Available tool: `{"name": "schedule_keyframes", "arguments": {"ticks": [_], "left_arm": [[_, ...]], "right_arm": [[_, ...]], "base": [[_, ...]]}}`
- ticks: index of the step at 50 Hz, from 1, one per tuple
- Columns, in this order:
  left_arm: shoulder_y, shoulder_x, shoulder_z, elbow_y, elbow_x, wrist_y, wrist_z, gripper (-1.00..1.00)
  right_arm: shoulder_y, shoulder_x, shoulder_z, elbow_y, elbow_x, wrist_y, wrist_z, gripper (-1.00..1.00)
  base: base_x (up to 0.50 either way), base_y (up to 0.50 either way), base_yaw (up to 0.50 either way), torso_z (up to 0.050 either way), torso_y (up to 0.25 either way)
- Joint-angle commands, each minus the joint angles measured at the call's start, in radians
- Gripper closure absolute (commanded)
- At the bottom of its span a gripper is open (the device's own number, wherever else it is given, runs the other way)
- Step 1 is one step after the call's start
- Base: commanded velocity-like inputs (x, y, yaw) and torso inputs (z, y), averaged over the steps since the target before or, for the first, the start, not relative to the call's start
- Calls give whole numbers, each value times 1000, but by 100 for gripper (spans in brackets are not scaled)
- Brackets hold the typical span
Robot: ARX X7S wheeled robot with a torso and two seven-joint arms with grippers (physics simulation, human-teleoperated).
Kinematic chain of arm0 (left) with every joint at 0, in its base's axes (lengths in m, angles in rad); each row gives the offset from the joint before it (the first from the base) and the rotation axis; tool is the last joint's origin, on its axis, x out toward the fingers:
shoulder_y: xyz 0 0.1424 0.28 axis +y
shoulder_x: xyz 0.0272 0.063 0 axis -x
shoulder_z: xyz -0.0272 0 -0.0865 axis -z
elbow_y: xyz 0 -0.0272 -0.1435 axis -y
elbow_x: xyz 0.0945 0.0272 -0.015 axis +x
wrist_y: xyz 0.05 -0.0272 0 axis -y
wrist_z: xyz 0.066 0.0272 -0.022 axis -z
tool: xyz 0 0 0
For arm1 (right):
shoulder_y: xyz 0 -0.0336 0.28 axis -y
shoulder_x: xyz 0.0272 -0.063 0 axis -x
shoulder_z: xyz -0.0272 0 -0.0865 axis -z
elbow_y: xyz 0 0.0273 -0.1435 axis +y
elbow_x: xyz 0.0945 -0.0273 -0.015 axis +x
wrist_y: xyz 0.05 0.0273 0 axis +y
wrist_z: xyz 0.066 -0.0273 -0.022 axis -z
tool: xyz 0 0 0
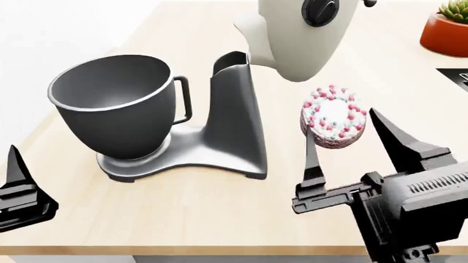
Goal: Place the cake in the stand mixer bowl.
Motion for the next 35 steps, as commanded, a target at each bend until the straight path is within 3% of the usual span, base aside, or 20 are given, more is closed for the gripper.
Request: {"name": "schedule_keyframes", "arguments": {"ticks": [1,5,8,35], "left_arm": [[-5,1,3,-1,-2,-1,1,-100],[1,6,-2,-6,-1,3,7,-100],[6,9,-7,-8,-1,5,10,-100],[19,35,-8,-22,10,14,32,-100]], "right_arm": [[556,416,-936,-101,82,-433,426,100],[1007,310,-1391,-101,134,-460,571,100],[1145,236,-1518,-100,170,-470,641,100],[1267,-22,-1419,94,350,-483,567,100]], "base": [[0,0,0,0,0],[0,0,0,0,0],[0,0,0,0,0],[0,0,0,0,1]]}}
